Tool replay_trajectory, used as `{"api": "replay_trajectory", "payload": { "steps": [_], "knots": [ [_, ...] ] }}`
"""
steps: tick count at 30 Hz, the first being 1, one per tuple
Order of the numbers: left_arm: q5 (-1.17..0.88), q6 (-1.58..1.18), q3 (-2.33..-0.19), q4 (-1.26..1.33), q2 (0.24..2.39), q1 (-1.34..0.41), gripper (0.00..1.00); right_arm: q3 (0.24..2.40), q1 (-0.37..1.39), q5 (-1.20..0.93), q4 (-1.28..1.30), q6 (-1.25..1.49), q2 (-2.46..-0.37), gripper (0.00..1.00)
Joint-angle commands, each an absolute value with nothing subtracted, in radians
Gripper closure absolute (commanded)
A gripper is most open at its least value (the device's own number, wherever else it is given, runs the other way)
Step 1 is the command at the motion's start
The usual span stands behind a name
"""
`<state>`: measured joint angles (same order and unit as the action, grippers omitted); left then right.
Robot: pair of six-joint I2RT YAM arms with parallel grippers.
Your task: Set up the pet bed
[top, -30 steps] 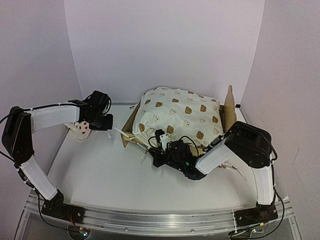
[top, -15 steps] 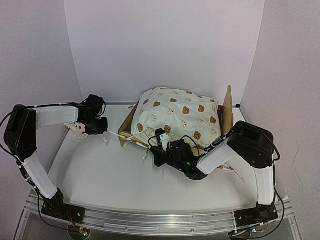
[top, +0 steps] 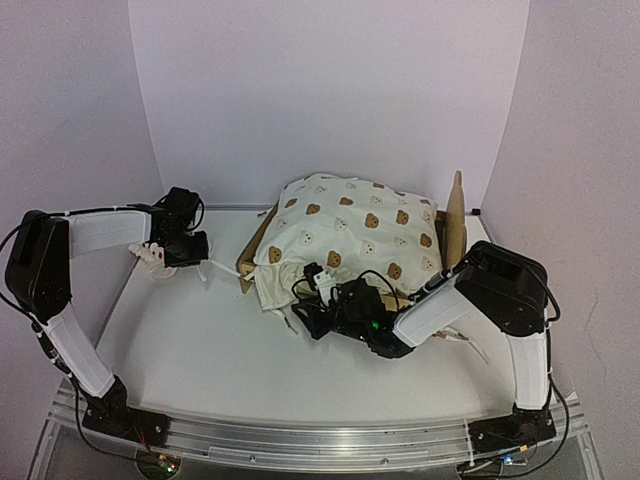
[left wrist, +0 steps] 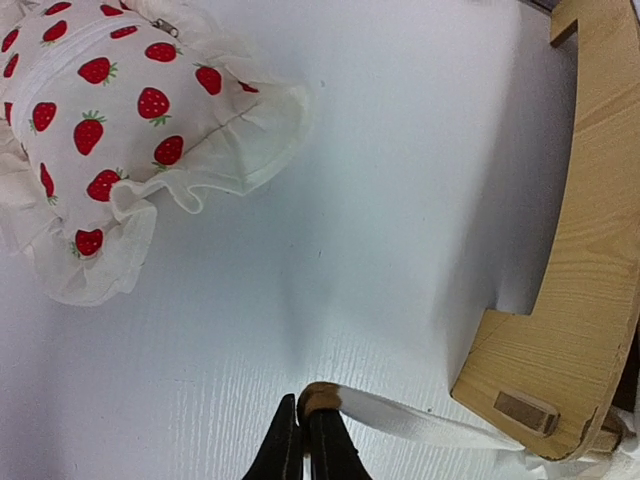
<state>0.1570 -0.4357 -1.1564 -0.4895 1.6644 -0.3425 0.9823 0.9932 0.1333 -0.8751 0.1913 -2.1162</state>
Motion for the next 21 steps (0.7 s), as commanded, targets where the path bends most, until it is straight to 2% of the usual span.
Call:
{"api": "replay_trajectory", "payload": {
  "steps": [1, 3, 8, 10, 14, 16, 21],
  "knots": [
    [0.182, -0.443, -1.164, -0.482, 1.594, -0.325, 0.89, 1.066, 0.989, -0.084, -0.812, 0.22, -2.052, 0.69],
    [0.175, -0.442, -1.164, -0.488, 1.583, -0.325, 0.82, 1.088, 0.989, -0.164, -0.781, 0.23, -2.047, 0.65],
    [0.154, -0.437, -1.16, -0.504, 1.529, -0.325, 0.54, 1.15, 0.998, -0.291, -0.654, 0.246, -2.016, 0.57],
    [0.157, -0.435, -1.162, -0.513, 1.496, -0.325, 0.39, 1.189, 1.013, -0.311, -0.568, 0.238, -1.999, 0.54],
    [0.174, -0.434, -1.181, -0.543, 1.427, -0.327, 0.15, 1.368, 1.055, -0.262, -0.219, 0.174, -1.952, 0.49],
    [0.167, -0.428, -1.189, -0.557, 1.389, -0.328, 0.07, 1.463, 1.08, -0.166, -0.016, 0.148, -1.934, 0.49],
    [0.139, -0.42, -1.183, -0.569, 1.308, -0.37, 0.02, 1.599, 1.098, 0.037, 0.286, 0.155, -1.846, 0.41]
  ]
}}
